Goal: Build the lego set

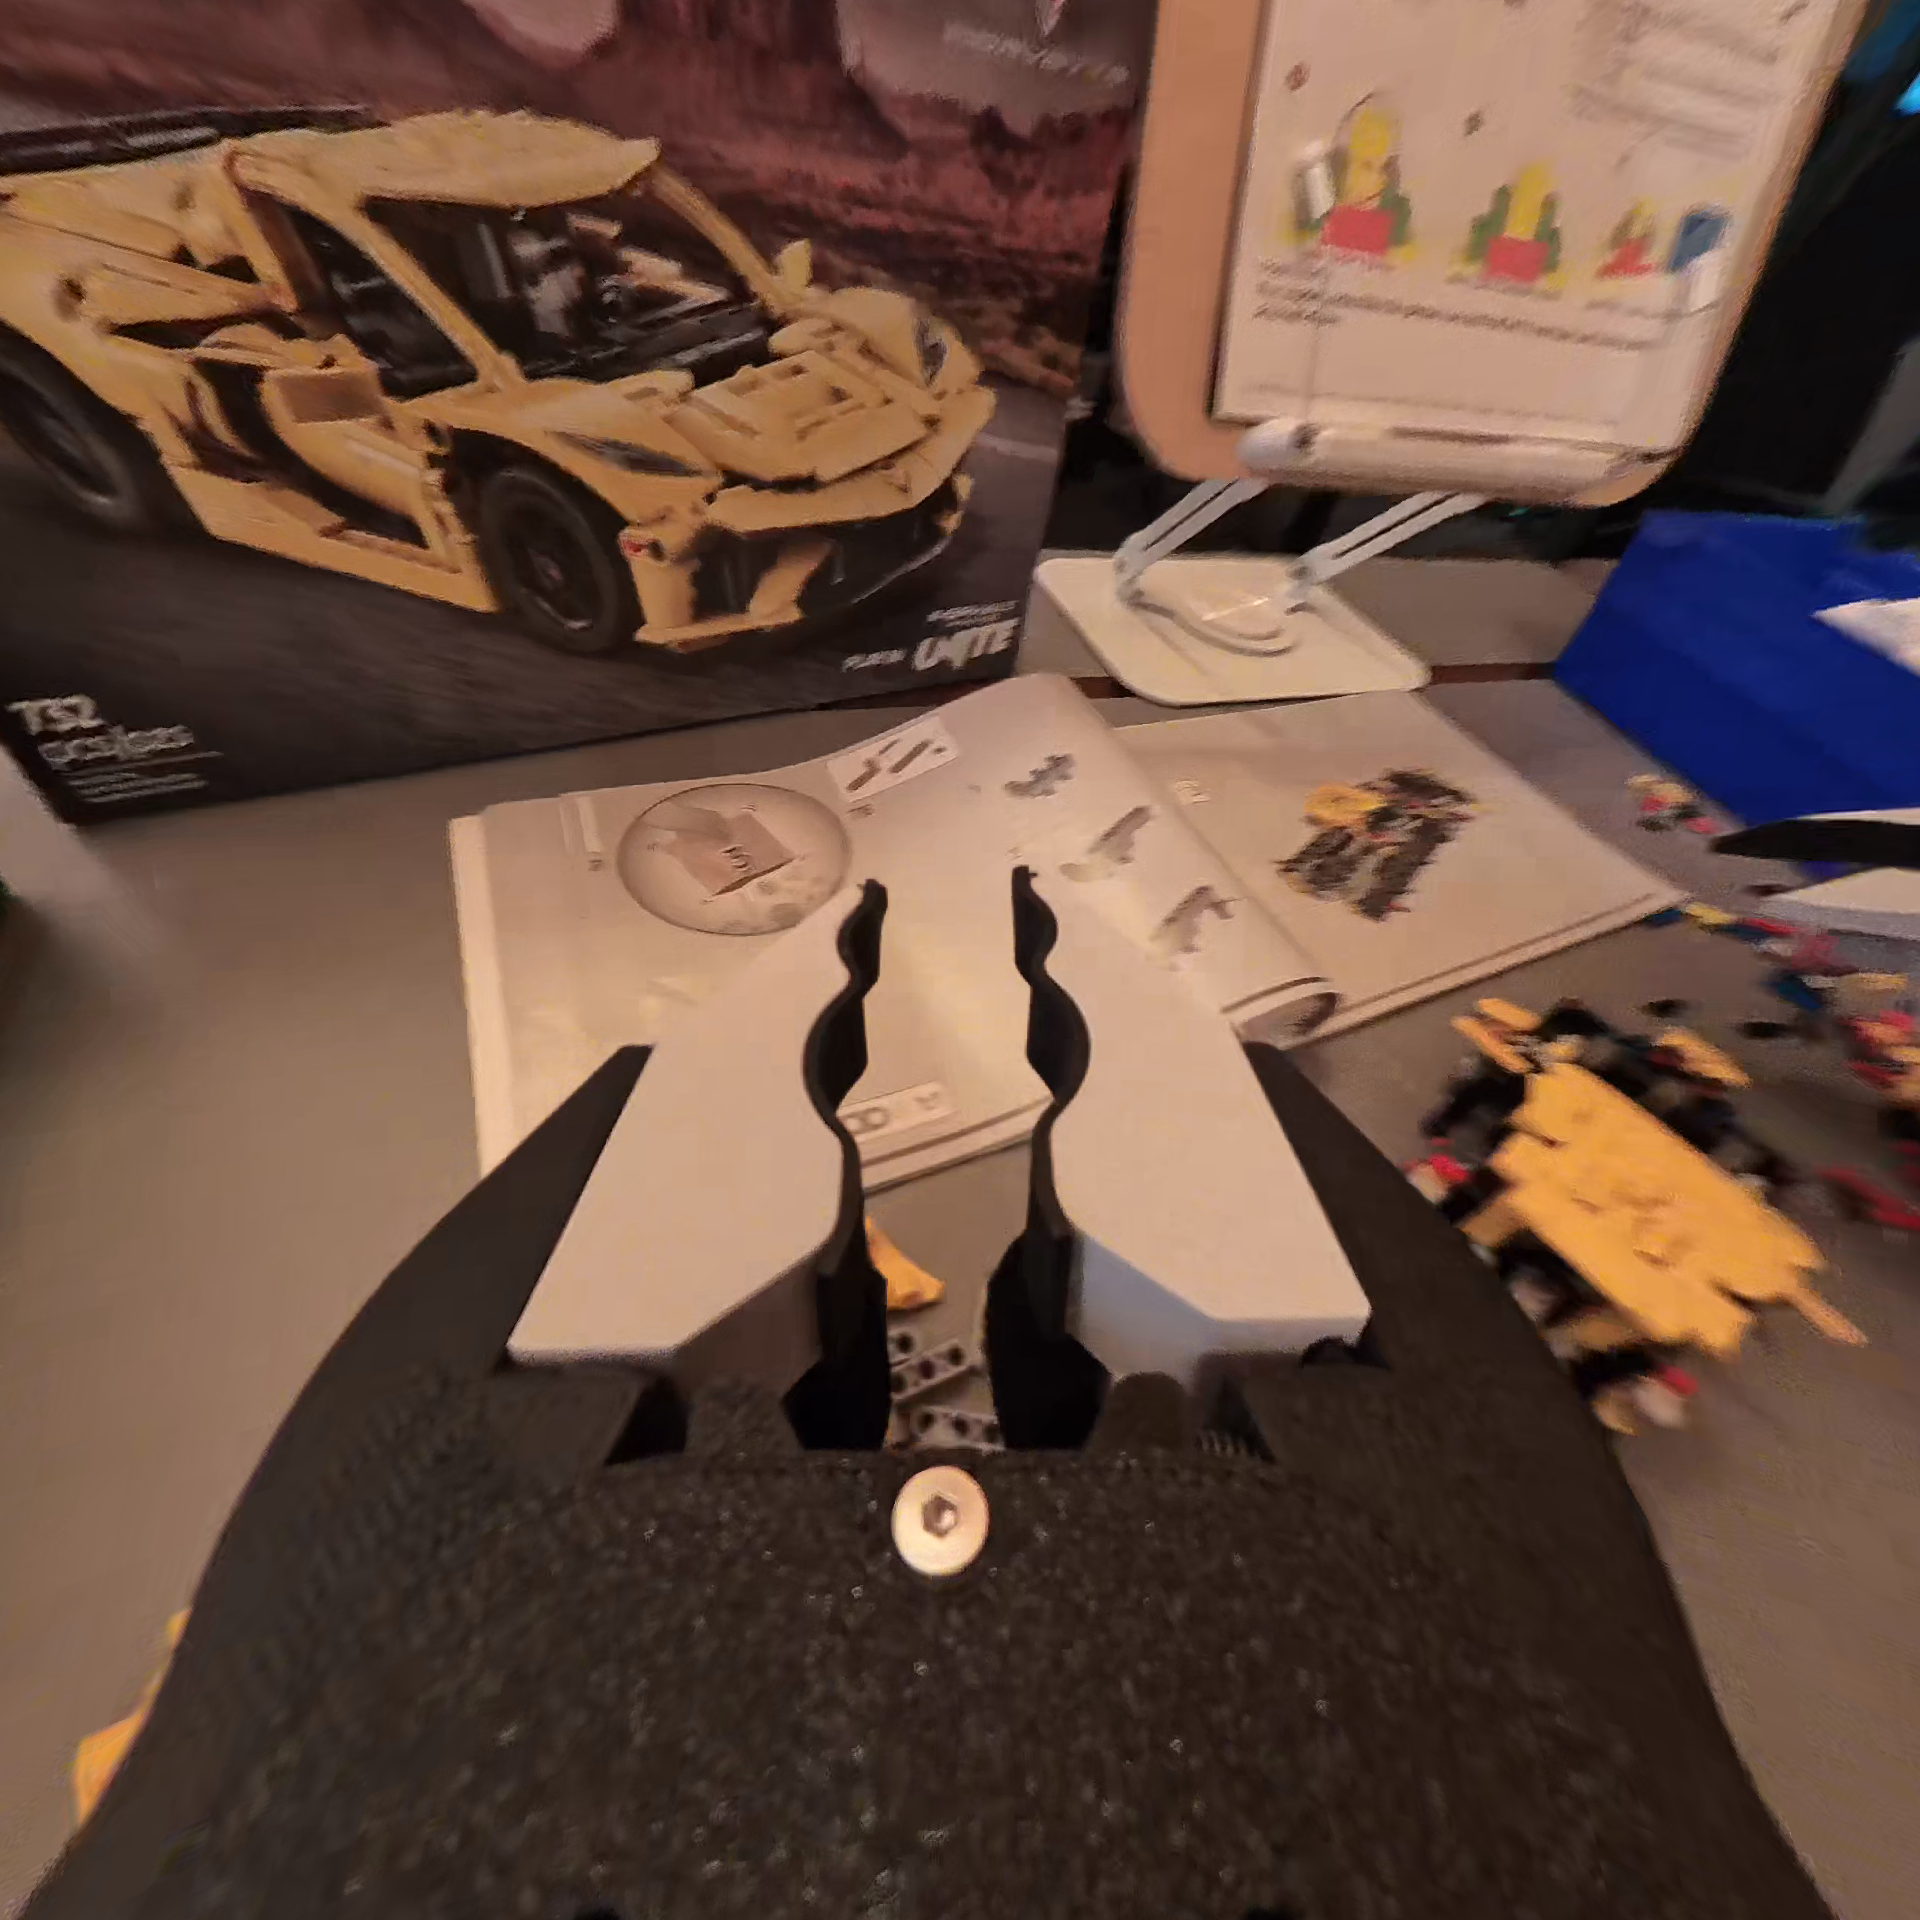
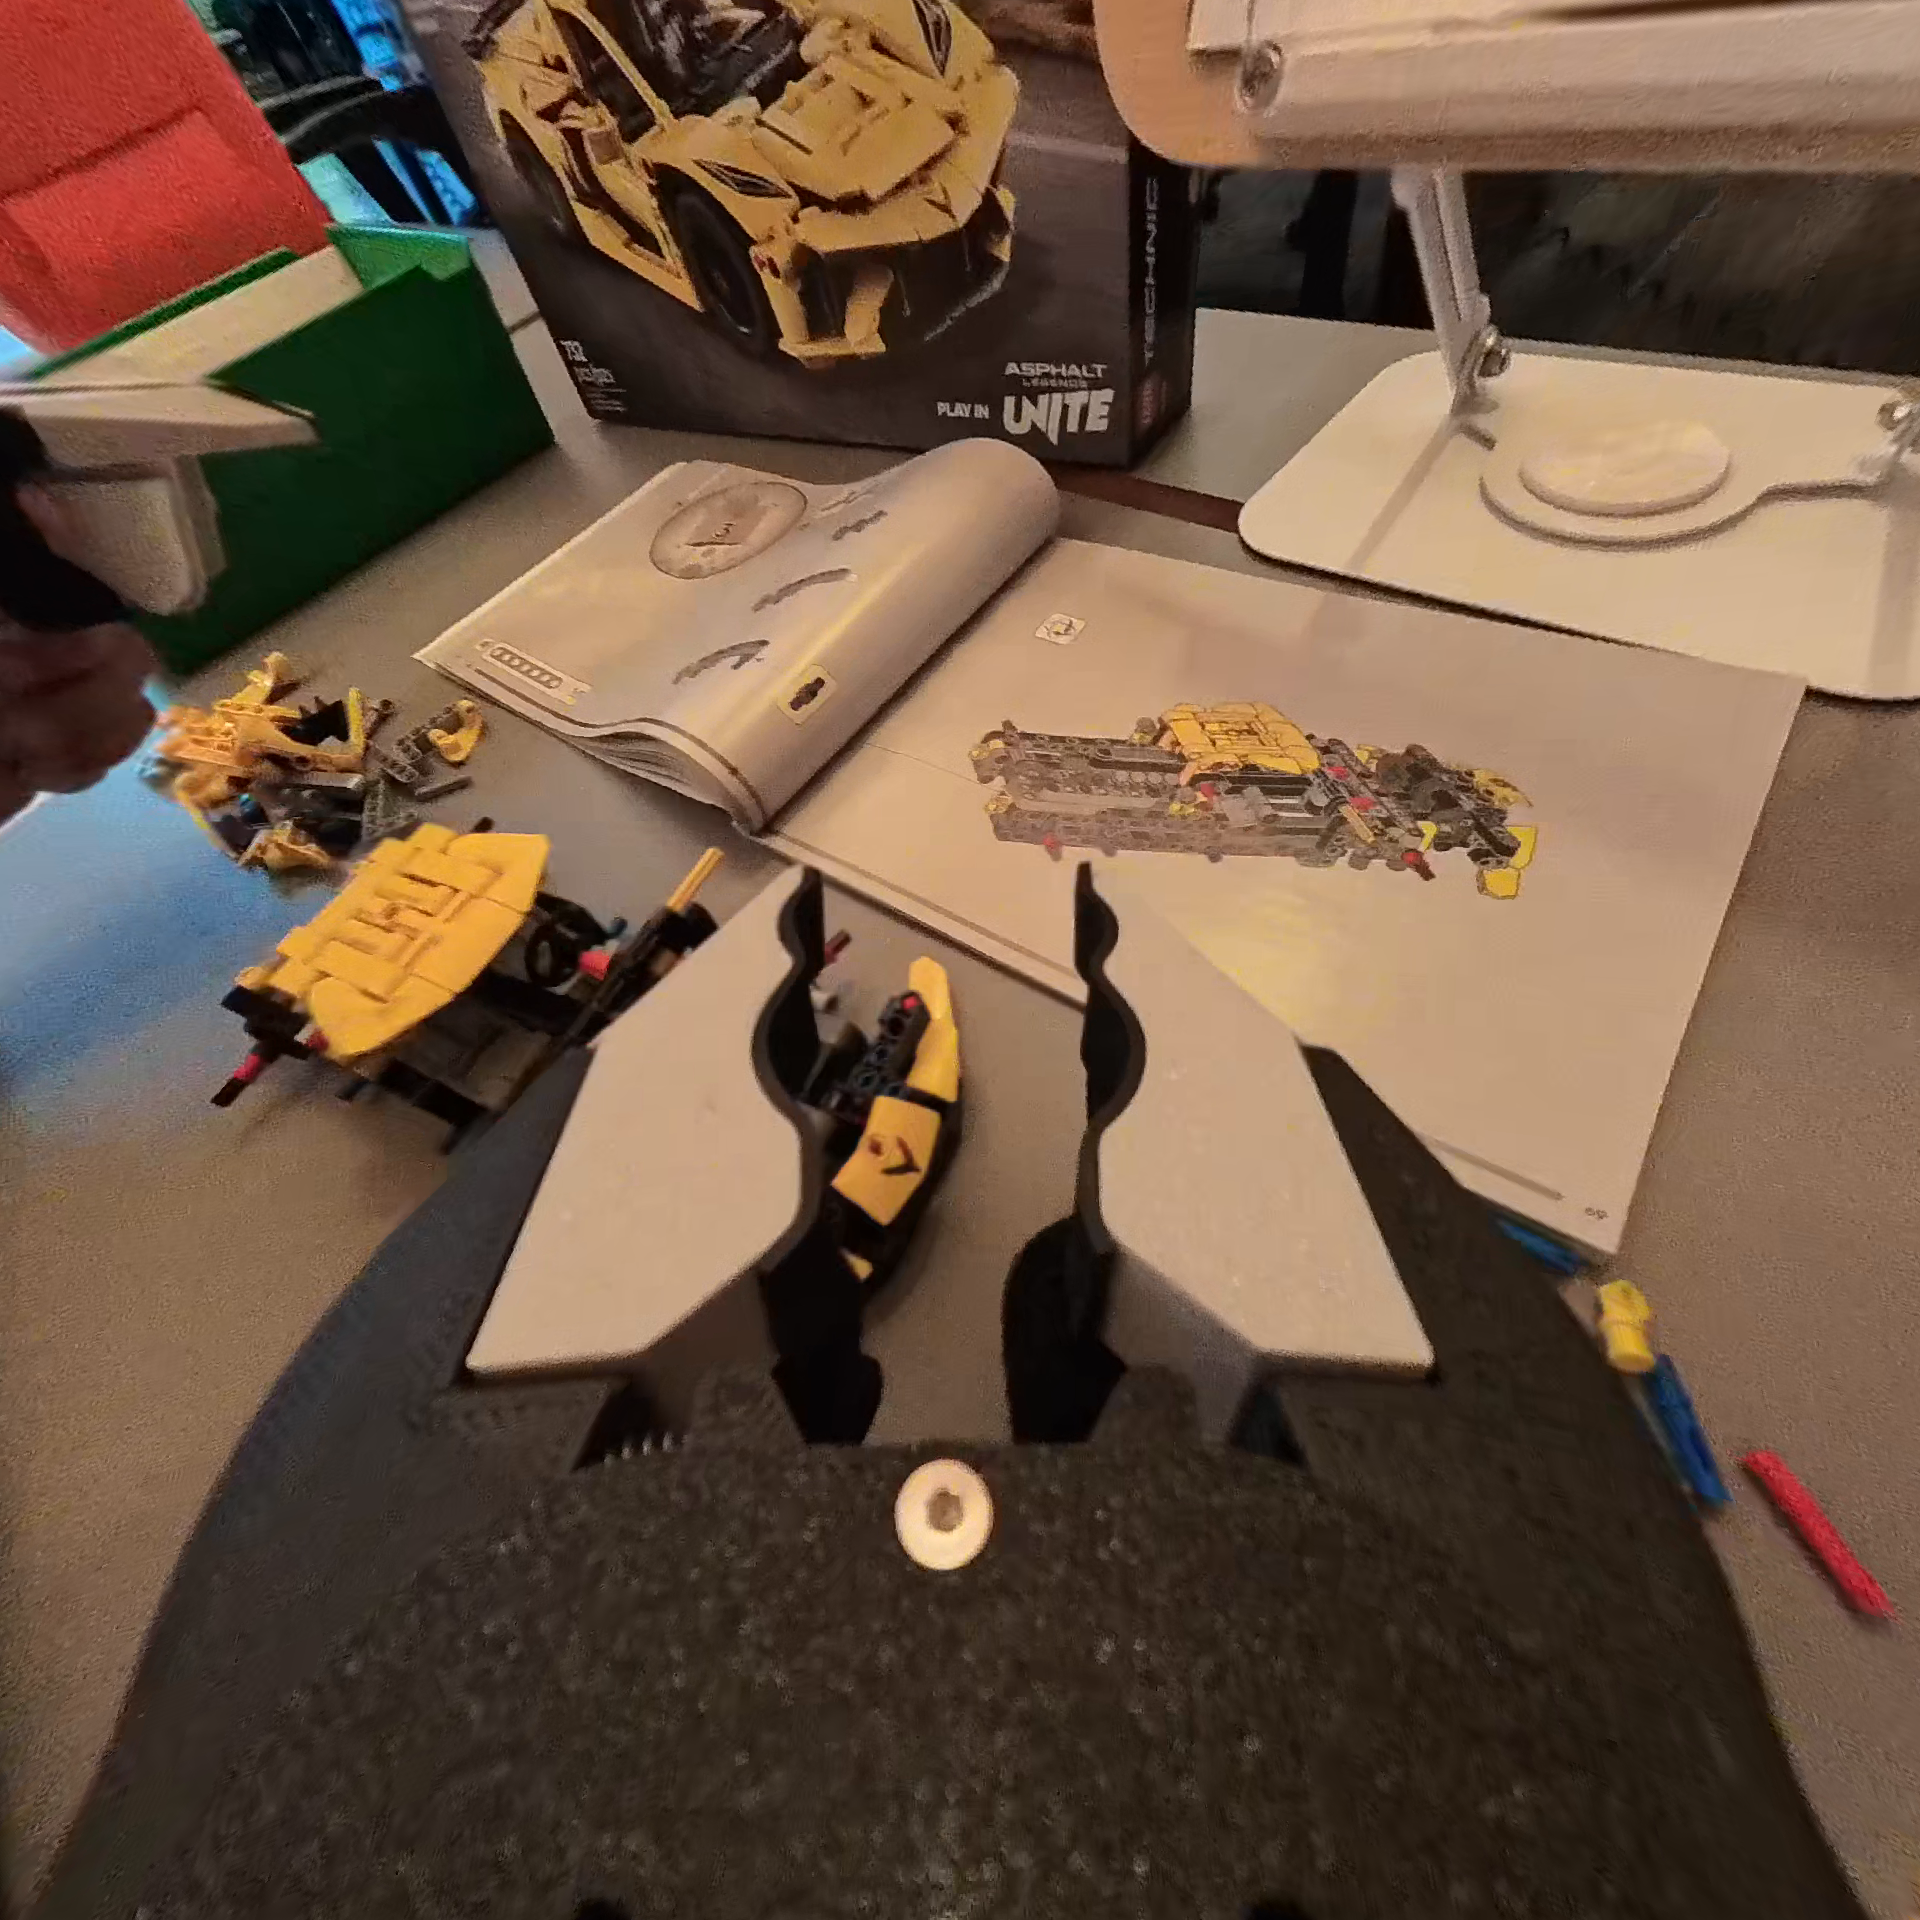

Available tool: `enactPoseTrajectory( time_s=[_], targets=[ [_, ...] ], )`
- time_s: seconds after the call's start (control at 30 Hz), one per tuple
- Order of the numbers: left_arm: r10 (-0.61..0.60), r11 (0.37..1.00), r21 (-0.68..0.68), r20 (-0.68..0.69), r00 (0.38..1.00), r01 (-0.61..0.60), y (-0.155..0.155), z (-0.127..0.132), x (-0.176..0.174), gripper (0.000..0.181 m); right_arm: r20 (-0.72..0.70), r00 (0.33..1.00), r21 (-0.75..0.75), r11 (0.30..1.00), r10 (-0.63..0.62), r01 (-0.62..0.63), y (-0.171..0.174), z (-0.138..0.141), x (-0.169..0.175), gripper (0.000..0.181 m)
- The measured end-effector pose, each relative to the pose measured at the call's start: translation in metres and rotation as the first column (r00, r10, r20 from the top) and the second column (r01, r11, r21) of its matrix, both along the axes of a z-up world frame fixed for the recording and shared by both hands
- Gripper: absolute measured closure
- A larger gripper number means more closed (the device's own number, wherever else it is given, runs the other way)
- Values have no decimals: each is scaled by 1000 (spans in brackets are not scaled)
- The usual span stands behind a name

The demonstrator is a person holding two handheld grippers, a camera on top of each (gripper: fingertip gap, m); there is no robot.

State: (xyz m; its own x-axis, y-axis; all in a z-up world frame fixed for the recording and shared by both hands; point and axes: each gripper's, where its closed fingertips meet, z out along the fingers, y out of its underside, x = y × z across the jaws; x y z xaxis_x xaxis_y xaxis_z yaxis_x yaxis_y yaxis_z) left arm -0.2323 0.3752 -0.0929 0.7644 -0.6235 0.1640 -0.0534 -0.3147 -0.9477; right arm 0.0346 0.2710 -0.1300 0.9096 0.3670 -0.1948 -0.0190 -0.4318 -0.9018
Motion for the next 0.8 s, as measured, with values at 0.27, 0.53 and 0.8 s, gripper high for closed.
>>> enactPoseTrajectory(
  time_s=[0.27,0.53,0.8],
  targets=[
    [32,983,184,-116,993,-10,-13,-11,-20,158,39,994,150,984,-107,100,-11,13,15,140],
    [-93,987,129,-50,994,99,17,9,-9,157,-26,994,51,993,-104,105,0,-12,21,135],
    [-178,983,43,-1,984,177,51,-4,30,157,1,988,96,983,-156,155,-7,-7,27,137]
  ],
)
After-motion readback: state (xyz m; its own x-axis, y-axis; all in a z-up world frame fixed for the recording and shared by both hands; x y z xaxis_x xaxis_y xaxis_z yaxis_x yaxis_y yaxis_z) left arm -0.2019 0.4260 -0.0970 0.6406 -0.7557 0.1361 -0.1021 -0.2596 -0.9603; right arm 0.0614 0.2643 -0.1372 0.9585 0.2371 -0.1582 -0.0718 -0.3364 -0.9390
